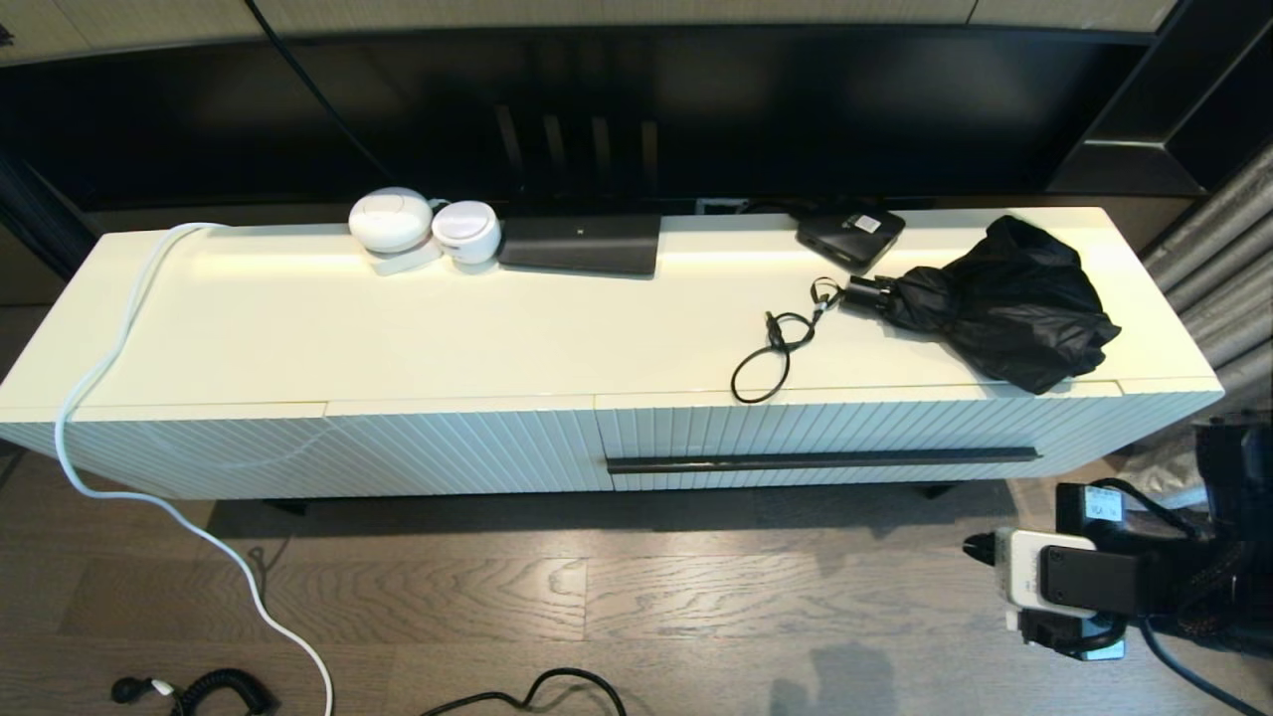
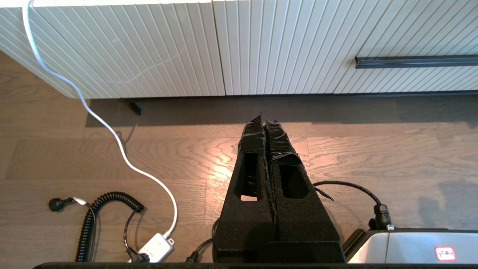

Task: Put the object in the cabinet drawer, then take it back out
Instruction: Open the drawer

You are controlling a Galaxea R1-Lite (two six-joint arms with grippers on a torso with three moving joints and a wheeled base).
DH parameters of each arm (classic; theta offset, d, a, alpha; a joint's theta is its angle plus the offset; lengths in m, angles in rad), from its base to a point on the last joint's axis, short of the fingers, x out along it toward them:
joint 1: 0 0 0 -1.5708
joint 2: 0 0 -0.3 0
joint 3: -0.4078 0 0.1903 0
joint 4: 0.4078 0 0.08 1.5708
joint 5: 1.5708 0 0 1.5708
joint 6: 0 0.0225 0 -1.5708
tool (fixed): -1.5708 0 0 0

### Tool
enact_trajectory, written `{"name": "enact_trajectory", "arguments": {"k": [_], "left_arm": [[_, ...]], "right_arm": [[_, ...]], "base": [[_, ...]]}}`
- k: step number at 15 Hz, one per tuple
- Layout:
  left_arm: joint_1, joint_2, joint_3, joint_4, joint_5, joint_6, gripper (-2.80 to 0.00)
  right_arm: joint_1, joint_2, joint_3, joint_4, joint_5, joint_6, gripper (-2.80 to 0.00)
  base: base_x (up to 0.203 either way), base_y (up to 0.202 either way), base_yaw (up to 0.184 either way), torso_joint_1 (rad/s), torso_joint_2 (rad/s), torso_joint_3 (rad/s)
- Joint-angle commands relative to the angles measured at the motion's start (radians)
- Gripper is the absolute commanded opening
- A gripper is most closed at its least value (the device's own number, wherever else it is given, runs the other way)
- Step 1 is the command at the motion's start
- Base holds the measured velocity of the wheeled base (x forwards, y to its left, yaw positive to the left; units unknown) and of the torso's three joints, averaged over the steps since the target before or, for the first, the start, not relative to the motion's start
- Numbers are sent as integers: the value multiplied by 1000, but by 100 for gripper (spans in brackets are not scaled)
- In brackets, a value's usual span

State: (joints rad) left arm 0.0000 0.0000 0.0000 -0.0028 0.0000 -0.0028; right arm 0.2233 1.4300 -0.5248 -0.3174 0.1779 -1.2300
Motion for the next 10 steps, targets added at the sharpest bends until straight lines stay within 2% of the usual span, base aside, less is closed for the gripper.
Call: {"name": "enact_trajectory", "arguments": {"k": [1, 6, 10], "left_arm": [[0, 0, 0, 0, 0, 0, -280], [0, 0, 1, 0, 0, 0, -280], [0, 0, 0, 0, 0, 0, -280]], "right_arm": [[24, 86, 25, -61, 2, -11, -280], [46, 211, 2, -132, 1, -39, -280], [41, 339, -11, -263, -4, -128, -280]], "base": [[0, 0, 0, 0, 0, 0], [0, 0, 0, 0, 0, 0], [0, 0, 0, 0, 0, 0]]}}
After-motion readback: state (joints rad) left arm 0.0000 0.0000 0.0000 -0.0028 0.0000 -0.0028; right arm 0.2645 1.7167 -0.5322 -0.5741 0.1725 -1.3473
